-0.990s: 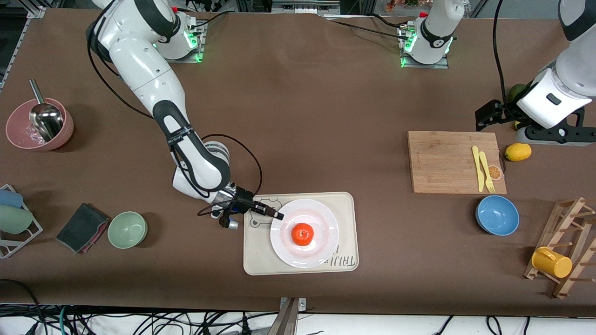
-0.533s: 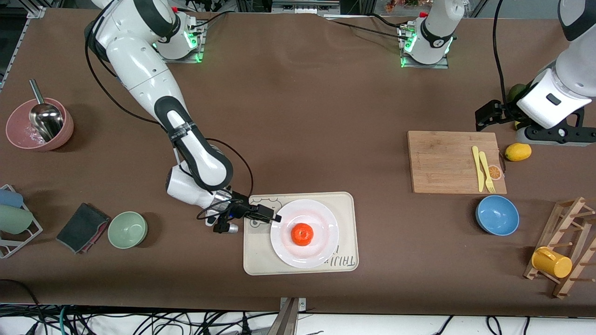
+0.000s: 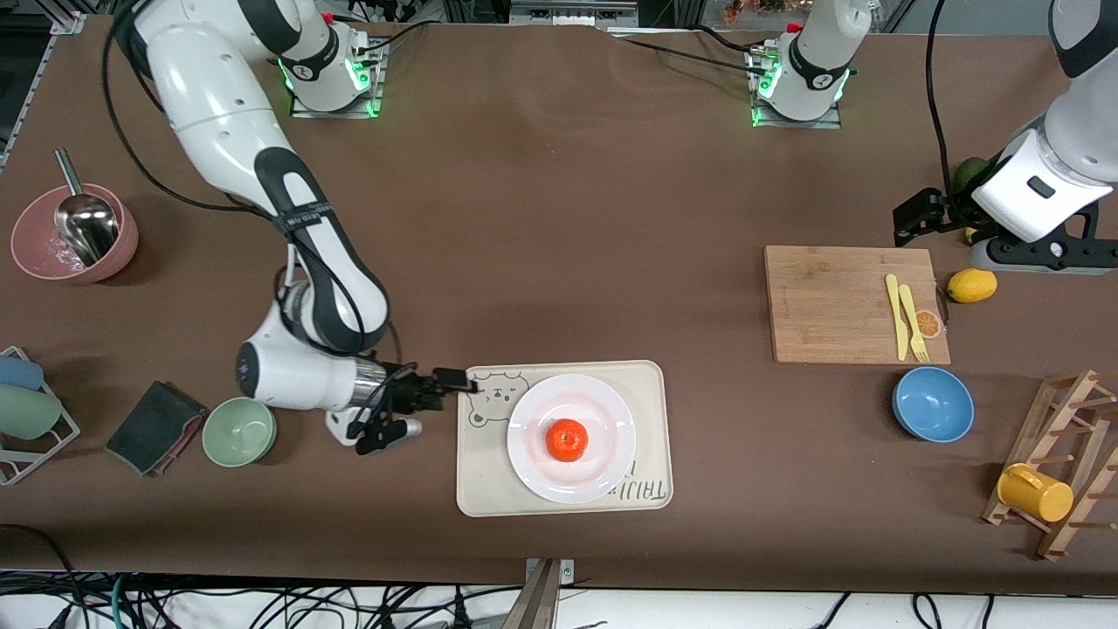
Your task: Place orange and plate with both arms
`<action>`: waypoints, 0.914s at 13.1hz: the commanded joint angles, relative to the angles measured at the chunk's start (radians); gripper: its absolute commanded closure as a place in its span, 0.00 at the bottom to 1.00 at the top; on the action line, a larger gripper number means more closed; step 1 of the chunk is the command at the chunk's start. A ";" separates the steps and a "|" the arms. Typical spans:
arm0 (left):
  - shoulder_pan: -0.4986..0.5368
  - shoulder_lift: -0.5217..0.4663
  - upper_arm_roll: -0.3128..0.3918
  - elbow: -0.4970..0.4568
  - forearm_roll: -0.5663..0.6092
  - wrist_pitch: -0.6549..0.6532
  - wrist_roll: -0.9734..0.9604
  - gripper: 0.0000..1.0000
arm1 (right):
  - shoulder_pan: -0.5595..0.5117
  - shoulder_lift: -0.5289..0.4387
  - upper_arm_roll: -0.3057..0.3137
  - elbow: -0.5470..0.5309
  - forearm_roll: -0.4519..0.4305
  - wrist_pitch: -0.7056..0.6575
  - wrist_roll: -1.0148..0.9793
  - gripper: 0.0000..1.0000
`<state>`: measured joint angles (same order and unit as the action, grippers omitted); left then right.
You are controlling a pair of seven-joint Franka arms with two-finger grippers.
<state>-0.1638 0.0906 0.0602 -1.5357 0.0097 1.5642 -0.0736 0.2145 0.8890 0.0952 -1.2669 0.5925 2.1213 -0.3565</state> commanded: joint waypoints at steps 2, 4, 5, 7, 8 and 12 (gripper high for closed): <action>0.004 0.014 0.000 0.032 -0.016 -0.018 0.011 0.00 | 0.006 -0.149 -0.101 -0.034 -0.196 -0.295 0.083 0.00; 0.003 0.014 0.001 0.032 -0.016 -0.018 0.009 0.00 | 0.011 -0.227 -0.144 -0.032 -0.294 -0.449 0.132 0.00; 0.003 0.014 0.001 0.032 -0.016 -0.018 0.009 0.00 | 0.010 -0.266 -0.147 -0.037 -0.333 -0.515 0.154 0.00; 0.004 0.014 0.001 0.032 -0.017 -0.018 0.011 0.00 | 0.009 -0.332 -0.157 -0.039 -0.425 -0.621 0.177 0.00; 0.004 0.014 0.000 0.032 -0.016 -0.018 0.009 0.00 | 0.009 -0.363 -0.157 -0.040 -0.465 -0.662 0.180 0.00; 0.006 0.014 0.001 0.032 -0.016 -0.018 0.011 0.00 | 0.011 -0.476 -0.164 -0.052 -0.556 -0.782 0.206 0.00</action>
<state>-0.1622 0.0917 0.0605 -1.5339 0.0097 1.5642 -0.0736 0.2144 0.4813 -0.0603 -1.2704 0.0690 1.3727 -0.1776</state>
